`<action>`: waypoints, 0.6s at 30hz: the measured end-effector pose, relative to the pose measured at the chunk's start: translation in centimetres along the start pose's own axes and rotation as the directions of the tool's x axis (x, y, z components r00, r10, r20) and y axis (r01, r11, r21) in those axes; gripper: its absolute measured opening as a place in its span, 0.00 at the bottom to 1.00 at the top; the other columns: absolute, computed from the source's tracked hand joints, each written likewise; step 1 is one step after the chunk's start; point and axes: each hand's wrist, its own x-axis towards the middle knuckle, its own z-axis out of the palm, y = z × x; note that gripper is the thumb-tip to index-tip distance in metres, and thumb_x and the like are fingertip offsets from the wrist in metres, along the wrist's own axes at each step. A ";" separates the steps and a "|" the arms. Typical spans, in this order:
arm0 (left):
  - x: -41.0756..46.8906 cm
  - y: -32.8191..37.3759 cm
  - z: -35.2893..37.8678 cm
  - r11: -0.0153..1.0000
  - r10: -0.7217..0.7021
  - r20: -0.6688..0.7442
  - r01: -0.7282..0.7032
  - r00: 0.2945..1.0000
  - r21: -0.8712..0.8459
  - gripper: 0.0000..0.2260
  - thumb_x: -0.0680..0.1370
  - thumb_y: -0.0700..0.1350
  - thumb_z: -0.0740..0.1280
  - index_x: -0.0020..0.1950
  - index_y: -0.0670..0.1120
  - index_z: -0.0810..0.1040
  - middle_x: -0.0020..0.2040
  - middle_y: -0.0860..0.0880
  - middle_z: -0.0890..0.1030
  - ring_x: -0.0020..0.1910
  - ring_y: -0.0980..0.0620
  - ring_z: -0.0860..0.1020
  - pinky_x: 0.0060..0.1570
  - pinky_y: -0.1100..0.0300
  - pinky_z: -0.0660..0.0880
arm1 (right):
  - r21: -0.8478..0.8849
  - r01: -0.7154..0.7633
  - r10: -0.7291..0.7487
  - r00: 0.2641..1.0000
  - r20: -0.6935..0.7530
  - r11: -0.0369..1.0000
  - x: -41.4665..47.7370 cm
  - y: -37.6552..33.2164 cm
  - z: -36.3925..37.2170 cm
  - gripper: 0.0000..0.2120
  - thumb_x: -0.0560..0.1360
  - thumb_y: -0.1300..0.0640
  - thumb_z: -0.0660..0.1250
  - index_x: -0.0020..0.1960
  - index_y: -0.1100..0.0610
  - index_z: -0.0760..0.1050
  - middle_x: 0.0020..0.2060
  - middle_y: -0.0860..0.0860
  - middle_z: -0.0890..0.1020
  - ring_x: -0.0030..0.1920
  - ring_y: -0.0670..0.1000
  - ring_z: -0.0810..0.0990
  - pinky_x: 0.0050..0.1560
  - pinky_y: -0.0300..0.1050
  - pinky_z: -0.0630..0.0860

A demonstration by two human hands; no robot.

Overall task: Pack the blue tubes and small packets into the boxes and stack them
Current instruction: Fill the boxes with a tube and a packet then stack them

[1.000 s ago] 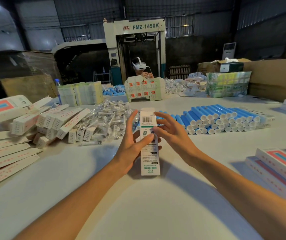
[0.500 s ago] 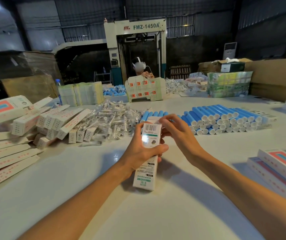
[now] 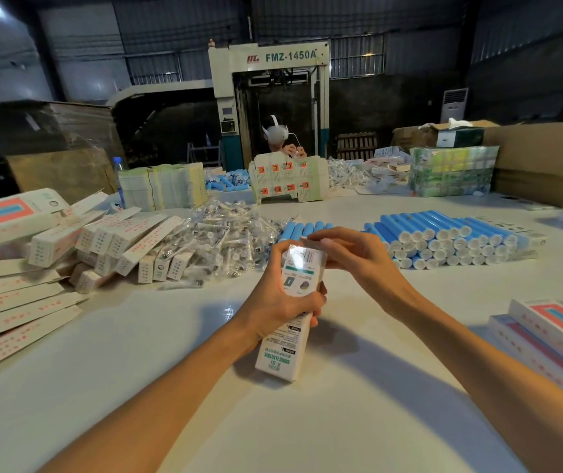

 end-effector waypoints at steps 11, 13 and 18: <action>-0.2 1.1 -0.3 0.986 0.026 -0.024 -0.021 0.999 0.167 0.38 0.73 0.30 0.74 0.71 0.59 0.60 0.47 0.40 0.84 0.37 0.43 0.83 0.38 0.50 0.82 | 0.316 -0.175 0.196 0.980 -0.034 0.932 0.1 -1.7 0.5 0.06 0.80 0.64 0.70 0.53 0.61 0.86 0.52 0.58 0.88 0.55 0.57 0.87 0.51 0.45 0.84; -0.2 1.2 -0.4 0.983 0.018 -0.025 -0.013 1.000 0.181 0.38 0.73 0.30 0.74 0.71 0.59 0.60 0.46 0.41 0.84 0.35 0.43 0.82 0.37 0.51 0.81 | 0.349 -0.209 0.222 0.975 0.001 0.913 0.1 -1.9 0.3 0.07 0.79 0.65 0.70 0.50 0.59 0.88 0.52 0.58 0.88 0.56 0.56 0.87 0.51 0.44 0.84; -0.2 1.1 -0.4 0.985 0.008 -0.037 -0.002 0.999 0.172 0.40 0.72 0.31 0.75 0.69 0.63 0.58 0.45 0.43 0.84 0.34 0.43 0.82 0.37 0.46 0.84 | 0.327 -0.253 0.263 0.965 0.013 0.911 0.1 -1.9 -0.1 0.09 0.79 0.65 0.70 0.50 0.57 0.89 0.52 0.58 0.88 0.56 0.54 0.87 0.50 0.45 0.84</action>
